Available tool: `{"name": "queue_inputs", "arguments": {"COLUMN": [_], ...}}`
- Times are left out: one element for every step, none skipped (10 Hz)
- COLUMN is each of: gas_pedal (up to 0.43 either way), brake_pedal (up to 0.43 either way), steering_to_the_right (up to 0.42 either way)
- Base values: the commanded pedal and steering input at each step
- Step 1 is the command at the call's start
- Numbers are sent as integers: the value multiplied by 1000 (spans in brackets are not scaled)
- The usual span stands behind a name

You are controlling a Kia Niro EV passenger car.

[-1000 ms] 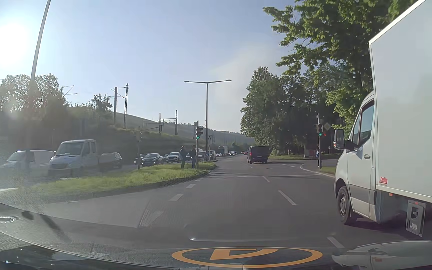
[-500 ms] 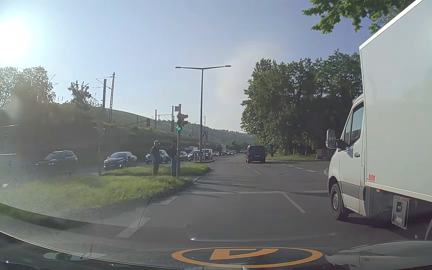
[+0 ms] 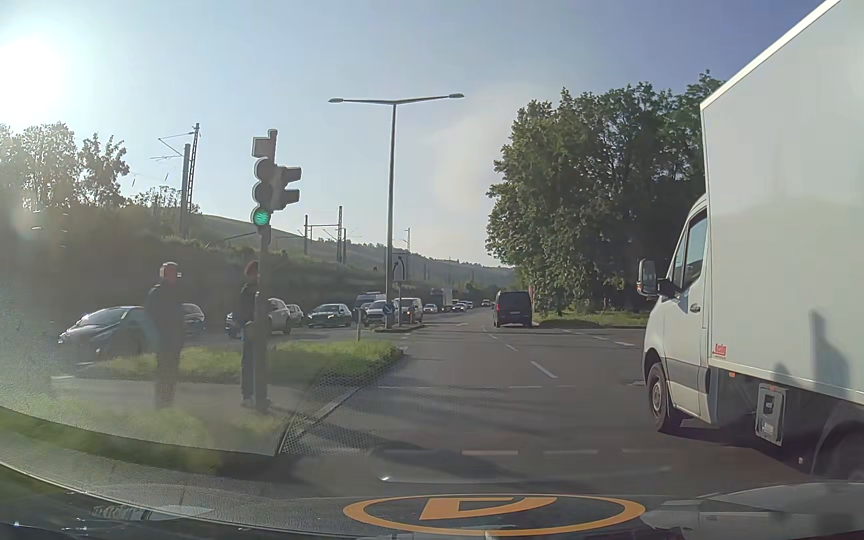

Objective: Follow the waypoints while adhering to traffic rules and regulations

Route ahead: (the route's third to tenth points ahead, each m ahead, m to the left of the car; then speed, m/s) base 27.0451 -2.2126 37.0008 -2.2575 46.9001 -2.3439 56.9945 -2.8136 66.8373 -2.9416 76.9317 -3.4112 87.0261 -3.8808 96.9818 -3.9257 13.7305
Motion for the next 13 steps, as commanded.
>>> {"name": "queue_inputs", "arguments": {"gas_pedal": [110,110,110,110,110,110,110,110,110,87,87,87,87], "brake_pedal": [0,0,0,0,0,0,0,0,0,0,0,0,0], "steering_to_the_right": [-3,-3,-3,-3,-4,-4,-4,-4,-4,-4,-4,-4,-4]}}
